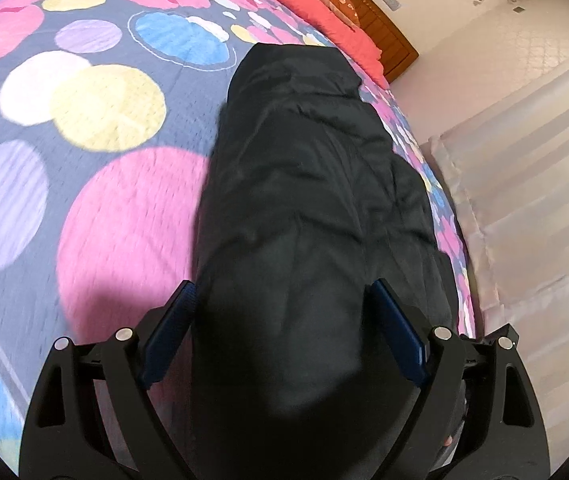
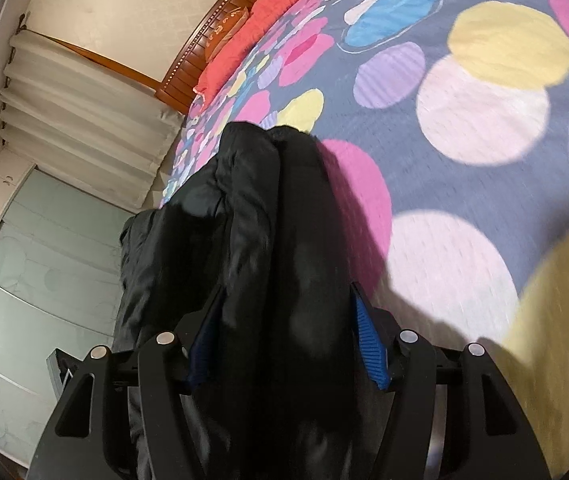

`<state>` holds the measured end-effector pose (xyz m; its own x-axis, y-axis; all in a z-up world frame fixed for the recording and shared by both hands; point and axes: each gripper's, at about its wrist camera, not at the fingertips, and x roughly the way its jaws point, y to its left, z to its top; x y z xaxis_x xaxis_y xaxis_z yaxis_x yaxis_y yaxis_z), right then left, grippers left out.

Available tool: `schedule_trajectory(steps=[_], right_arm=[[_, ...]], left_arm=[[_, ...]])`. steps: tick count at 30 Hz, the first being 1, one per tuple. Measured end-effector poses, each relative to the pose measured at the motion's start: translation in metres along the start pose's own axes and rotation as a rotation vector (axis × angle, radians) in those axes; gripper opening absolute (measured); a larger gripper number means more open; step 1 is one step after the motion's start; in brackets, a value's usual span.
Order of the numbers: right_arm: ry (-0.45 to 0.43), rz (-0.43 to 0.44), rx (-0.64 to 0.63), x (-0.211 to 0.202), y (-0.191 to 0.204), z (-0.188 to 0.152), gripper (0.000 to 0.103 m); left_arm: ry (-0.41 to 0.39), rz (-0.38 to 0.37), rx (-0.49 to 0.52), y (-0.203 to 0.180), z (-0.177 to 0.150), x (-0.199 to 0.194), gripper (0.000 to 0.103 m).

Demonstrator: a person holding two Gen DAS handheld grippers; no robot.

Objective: Fold large clothes
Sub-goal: 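Open both grippers and pull them back from the folded jacket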

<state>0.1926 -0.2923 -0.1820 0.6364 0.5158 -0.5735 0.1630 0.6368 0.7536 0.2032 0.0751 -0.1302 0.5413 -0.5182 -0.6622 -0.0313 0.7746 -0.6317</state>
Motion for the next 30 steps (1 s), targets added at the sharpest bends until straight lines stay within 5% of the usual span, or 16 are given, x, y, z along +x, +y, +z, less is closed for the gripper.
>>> schedule_trajectory(steps=[14,30], right_arm=[[-0.024,-0.029,-0.026,-0.047,-0.005,-0.042,0.061],[-0.074,-0.286,-0.255,-0.088,0.035,-0.099,0.061]], left_arm=[[-0.036,0.090,0.079,-0.020,-0.065,-0.038,0.088],[-0.115,0.296,0.298,-0.060,-0.126,-0.067,0.088]])
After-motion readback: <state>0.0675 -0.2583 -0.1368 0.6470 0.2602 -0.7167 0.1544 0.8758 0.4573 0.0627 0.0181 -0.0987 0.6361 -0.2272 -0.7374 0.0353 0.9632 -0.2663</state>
